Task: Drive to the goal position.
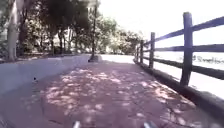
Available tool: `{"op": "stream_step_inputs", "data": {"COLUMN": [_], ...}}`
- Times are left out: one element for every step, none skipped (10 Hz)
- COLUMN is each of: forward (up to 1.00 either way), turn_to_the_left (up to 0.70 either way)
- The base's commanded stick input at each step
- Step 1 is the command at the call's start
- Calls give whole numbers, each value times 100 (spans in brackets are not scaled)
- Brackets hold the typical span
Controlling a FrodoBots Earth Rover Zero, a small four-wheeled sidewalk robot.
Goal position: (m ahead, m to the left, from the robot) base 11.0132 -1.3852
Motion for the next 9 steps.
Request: {"op": "stream_step_inputs", "data": {"forward": [100,100,100,100,100,100,100,100,100], "turn_to_the_left": [0,0,-21,-37,-40,-15,0,0,0]}}
